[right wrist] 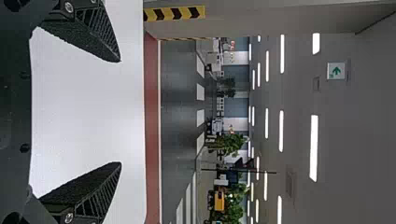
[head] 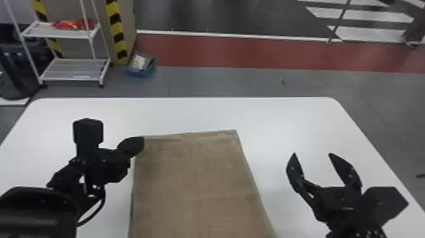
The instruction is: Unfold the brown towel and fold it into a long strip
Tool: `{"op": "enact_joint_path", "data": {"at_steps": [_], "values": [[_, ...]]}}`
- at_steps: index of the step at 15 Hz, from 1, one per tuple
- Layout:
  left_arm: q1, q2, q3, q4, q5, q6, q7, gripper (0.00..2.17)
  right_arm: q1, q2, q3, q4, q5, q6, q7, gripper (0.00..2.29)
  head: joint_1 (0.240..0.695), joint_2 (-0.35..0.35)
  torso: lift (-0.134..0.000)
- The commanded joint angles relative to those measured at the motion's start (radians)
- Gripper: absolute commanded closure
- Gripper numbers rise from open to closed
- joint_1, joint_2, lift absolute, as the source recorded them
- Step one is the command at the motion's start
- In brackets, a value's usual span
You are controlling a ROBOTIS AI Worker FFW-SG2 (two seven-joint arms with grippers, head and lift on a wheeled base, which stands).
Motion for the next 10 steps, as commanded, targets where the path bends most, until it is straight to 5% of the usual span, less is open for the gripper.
{"op": "enact_joint_path", "data": {"at_steps": [1, 6, 10], "values": [[0.055, 0.000, -0.016, -0.145, 0.002, 0.044, 0.001, 1.52, -0.005, 0.000, 0.003, 0.006, 0.000, -0.003, 0.000, 0.09, 0.695, -0.123, -0.125], [0.151, 0.003, -0.158, -0.438, -0.017, 0.099, 0.002, 1.52, -0.012, 0.000, 0.011, 0.021, 0.000, -0.018, 0.000, 0.09, 0.695, -0.182, -0.125], [0.213, 0.013, -0.315, -0.557, -0.090, 0.108, 0.004, 1.52, -0.016, -0.003, 0.006, 0.038, -0.009, -0.037, 0.000, 0.09, 0.695, -0.289, -0.125]]}}
